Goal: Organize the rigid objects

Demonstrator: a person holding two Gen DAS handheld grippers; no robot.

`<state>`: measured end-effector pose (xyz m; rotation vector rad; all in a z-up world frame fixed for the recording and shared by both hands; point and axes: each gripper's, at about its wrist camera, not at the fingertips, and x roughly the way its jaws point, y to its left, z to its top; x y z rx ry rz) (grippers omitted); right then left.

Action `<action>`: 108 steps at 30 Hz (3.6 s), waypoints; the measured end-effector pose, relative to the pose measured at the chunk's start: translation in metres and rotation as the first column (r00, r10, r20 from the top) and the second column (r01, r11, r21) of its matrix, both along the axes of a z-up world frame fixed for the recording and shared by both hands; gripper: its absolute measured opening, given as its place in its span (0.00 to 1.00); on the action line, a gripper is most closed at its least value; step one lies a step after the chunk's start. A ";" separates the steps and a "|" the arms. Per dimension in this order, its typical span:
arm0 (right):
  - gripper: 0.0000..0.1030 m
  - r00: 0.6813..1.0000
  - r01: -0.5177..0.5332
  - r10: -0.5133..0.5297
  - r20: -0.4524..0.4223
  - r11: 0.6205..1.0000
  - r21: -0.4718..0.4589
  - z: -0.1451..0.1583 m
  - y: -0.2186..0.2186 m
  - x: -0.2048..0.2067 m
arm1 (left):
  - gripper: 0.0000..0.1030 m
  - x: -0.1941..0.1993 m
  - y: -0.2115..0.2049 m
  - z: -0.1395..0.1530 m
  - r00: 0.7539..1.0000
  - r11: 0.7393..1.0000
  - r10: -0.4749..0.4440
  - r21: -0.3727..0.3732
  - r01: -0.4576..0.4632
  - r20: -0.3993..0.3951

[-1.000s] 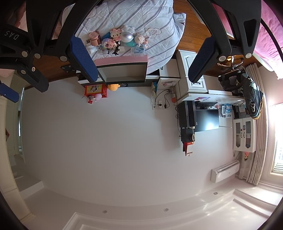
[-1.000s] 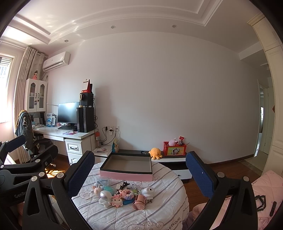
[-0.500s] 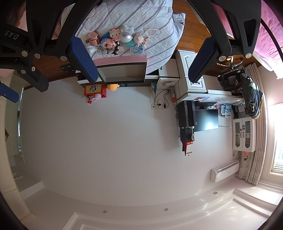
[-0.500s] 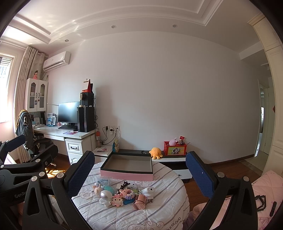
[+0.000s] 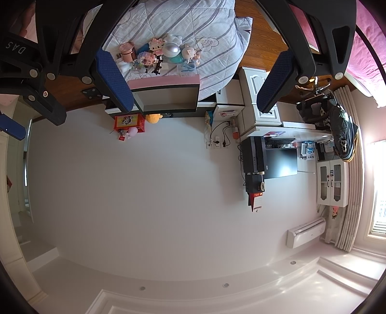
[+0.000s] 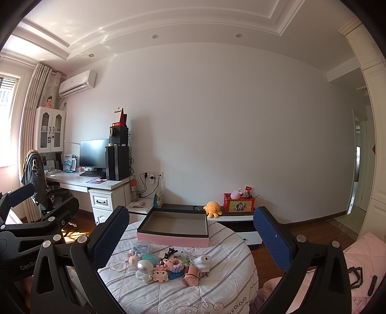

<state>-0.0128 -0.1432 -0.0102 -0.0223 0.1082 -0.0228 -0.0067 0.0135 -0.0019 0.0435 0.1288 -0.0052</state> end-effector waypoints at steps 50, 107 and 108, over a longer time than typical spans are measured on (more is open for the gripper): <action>1.00 0.982 -0.037 0.041 -0.186 0.999 0.026 -0.070 -0.026 0.080 | 1.00 0.078 0.018 -0.063 0.982 0.997 -0.069 0.004 0.071 -0.177; 0.47 0.805 -0.202 0.253 -0.536 0.967 0.153 -0.224 -0.048 0.229 | 0.52 0.218 -0.001 -0.208 0.808 0.948 -0.318 -0.154 0.279 -0.496; 0.47 0.810 -0.209 0.257 -0.528 0.966 0.150 -0.219 -0.047 0.228 | 0.52 0.219 -0.001 -0.204 0.809 0.946 -0.324 -0.157 0.284 -0.490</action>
